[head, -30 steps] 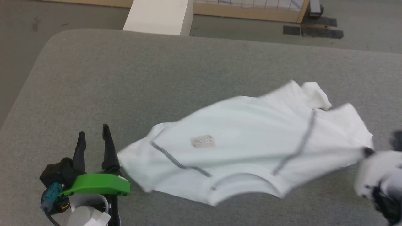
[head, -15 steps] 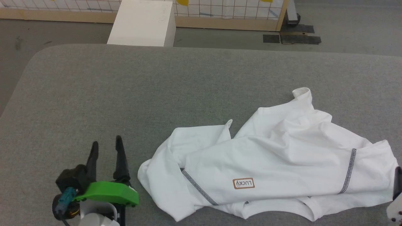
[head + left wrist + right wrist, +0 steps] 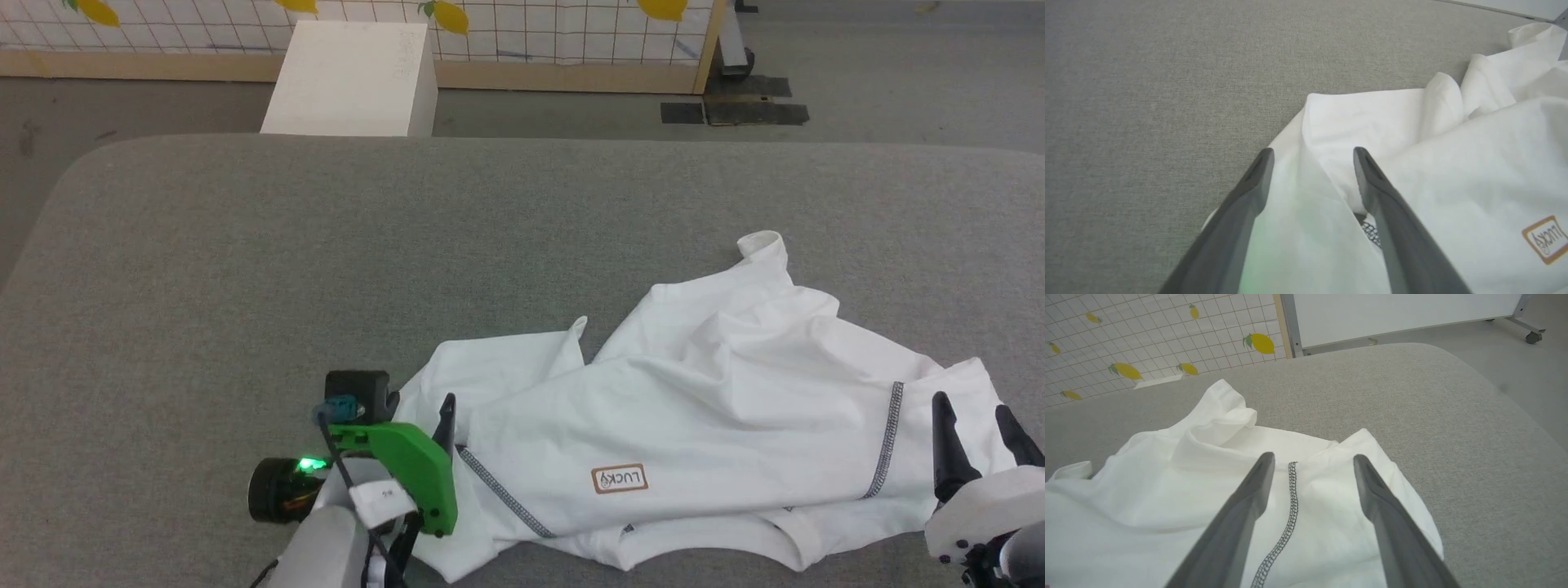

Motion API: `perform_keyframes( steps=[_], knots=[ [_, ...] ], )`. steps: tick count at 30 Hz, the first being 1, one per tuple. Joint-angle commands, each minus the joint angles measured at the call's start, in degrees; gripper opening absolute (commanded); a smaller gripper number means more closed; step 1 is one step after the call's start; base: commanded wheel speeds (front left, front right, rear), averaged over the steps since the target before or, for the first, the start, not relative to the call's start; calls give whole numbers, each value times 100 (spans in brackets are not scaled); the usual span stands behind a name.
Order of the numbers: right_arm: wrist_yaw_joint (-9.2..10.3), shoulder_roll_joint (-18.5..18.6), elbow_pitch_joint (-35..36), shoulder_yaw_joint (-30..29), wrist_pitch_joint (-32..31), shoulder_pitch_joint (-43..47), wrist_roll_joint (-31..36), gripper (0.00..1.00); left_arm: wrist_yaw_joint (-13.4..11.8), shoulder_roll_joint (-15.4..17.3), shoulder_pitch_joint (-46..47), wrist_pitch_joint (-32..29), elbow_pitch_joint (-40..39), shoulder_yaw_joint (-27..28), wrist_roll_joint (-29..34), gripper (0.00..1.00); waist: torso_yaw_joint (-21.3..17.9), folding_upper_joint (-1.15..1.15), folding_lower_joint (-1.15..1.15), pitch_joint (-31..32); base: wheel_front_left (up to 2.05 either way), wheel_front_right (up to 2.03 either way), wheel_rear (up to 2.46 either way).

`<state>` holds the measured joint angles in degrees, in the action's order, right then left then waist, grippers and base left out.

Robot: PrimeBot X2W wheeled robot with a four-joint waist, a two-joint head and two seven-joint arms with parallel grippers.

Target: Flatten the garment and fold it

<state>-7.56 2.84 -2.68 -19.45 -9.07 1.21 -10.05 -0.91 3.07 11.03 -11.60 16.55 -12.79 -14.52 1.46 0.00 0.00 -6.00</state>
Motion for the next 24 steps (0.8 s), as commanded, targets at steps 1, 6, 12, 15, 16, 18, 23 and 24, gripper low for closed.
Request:
perform_keyframes(
  steps=[1,6,12,15,16,18,23,24],
  knots=[
    [8,4,53,63,-22,48,-40,100,-100,-1,162,-218,54,-52,132,100,-21,0,0,-22,0,0,0],
    [8,4,144,290,-78,59,-120,100,-199,144,455,-1288,256,-234,281,6,-126,0,0,-90,0,0,0],
    [8,4,147,390,-78,58,-178,100,-210,230,580,-1562,121,-191,207,0,-211,0,0,-132,0,0,0],
    [8,4,169,407,-76,38,-205,100,-158,218,703,-1490,50,-177,125,0,-241,0,0,-165,0,0,0],
    [8,4,173,405,-71,29,-209,100,-139,207,775,-1396,15,-175,110,0,-243,0,0,-178,0,0,0],
    [8,4,197,395,-71,5,-211,100,-73,174,1006,-1110,-45,-194,82,0,-237,0,0,-210,0,0,0],
    [8,4,239,448,-67,-73,-262,100,106,65,1897,-63,-58,-309,36,0,-224,0,0,-301,0,0,0],
    [8,4,227,469,-61,-90,-278,100,127,51,2054,116,-44,-328,21,0,-226,0,0,-313,0,0,0]
  ],
)
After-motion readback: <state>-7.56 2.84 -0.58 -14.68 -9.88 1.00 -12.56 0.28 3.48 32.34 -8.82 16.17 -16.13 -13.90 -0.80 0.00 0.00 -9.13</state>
